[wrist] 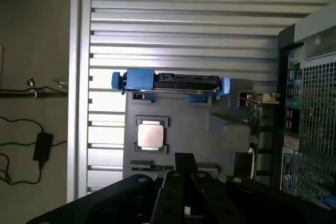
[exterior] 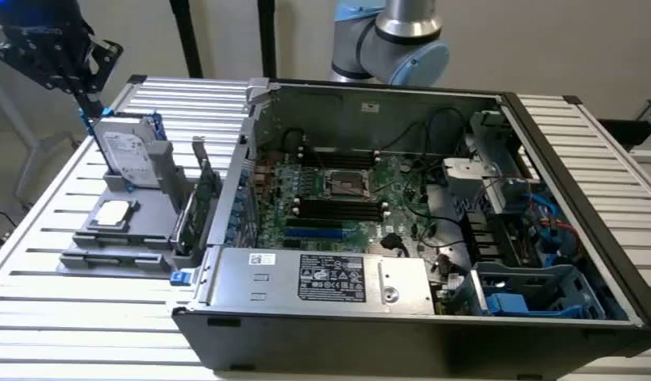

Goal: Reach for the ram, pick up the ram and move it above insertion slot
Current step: 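Reach for the ram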

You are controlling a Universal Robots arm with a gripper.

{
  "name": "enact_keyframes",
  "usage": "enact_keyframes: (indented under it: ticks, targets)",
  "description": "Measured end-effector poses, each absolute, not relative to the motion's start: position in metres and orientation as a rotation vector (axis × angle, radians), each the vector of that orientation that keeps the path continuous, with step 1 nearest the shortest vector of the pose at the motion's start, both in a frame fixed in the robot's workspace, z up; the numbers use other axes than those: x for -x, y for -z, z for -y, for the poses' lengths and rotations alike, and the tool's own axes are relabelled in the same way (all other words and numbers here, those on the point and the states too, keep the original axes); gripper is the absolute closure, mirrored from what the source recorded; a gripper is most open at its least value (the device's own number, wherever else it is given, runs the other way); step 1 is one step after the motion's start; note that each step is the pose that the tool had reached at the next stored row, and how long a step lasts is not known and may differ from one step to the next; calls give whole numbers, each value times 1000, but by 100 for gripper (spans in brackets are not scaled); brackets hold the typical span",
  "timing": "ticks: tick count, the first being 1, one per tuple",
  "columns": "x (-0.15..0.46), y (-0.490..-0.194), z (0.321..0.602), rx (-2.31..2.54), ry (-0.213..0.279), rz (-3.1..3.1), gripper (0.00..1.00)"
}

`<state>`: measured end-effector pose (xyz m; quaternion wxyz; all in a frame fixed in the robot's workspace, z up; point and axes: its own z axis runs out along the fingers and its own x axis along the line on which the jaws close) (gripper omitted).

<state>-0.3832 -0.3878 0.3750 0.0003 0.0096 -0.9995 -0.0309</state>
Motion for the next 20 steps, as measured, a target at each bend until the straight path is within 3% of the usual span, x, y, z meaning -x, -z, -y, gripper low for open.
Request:
enact_keyframes:
  ticks: [11,20]
  targets:
    - [383,-375,389,-30,98,3139,89]
    - [382,-373,428,-30,98,3137,89]
